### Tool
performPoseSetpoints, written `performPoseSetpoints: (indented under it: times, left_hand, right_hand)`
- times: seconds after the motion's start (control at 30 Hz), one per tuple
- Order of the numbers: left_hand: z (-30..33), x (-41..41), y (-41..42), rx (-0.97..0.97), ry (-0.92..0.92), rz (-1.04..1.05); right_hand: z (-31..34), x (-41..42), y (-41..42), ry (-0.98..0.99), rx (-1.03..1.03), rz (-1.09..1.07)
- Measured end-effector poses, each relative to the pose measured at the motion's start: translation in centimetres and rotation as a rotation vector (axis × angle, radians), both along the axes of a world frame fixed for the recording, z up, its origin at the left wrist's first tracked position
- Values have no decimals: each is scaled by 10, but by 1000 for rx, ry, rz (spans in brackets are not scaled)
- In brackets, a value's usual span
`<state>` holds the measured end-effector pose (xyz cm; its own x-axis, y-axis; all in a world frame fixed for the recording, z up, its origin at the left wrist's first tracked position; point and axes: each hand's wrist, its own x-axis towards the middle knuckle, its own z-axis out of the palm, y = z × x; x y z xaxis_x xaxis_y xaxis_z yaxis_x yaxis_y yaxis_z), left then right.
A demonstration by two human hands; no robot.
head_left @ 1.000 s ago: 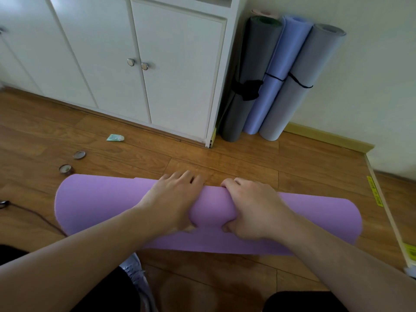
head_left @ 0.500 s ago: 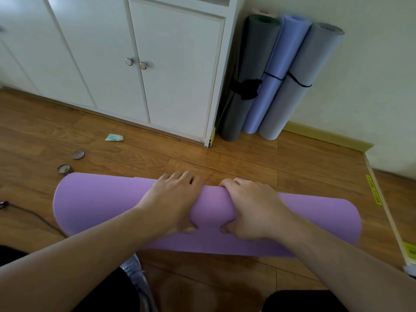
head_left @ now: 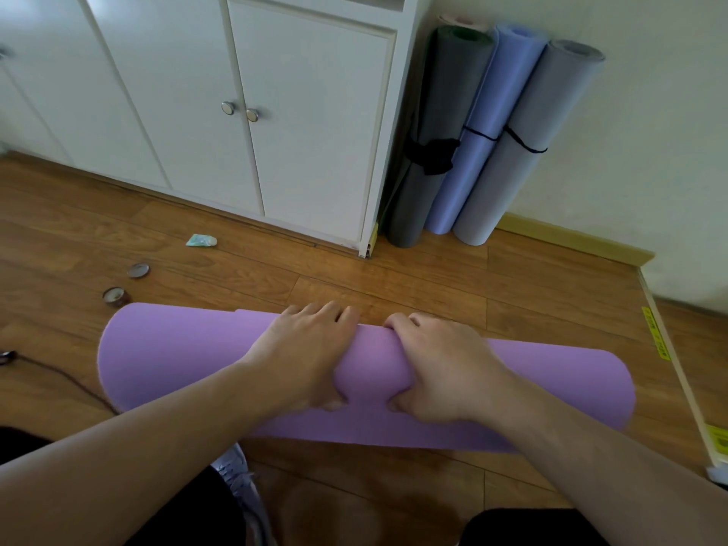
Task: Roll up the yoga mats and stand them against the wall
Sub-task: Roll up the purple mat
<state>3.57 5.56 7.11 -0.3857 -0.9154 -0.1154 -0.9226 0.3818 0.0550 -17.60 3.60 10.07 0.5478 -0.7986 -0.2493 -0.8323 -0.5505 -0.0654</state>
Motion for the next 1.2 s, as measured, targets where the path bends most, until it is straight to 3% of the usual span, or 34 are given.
performPoseSetpoints:
  times: [0.27,0.47,0.77,0.97,1.2]
  left_hand:
    - [12,1,-2,86,78,52]
    - [0,-1,1,9,-61,-25]
    - [10,1,-1,94,65,35]
    - [2,-1,0,12,-48,-27]
    - [7,1,-4,82,101,51]
  right_hand:
    - [-4,2,3,65,-47,31]
    - [0,1,-1,5,21,-17]
    - [-6,2,4,58,-54,41]
    - [-1,1,0,8,35,-21]
    - [-4,1,5,78,-33,25]
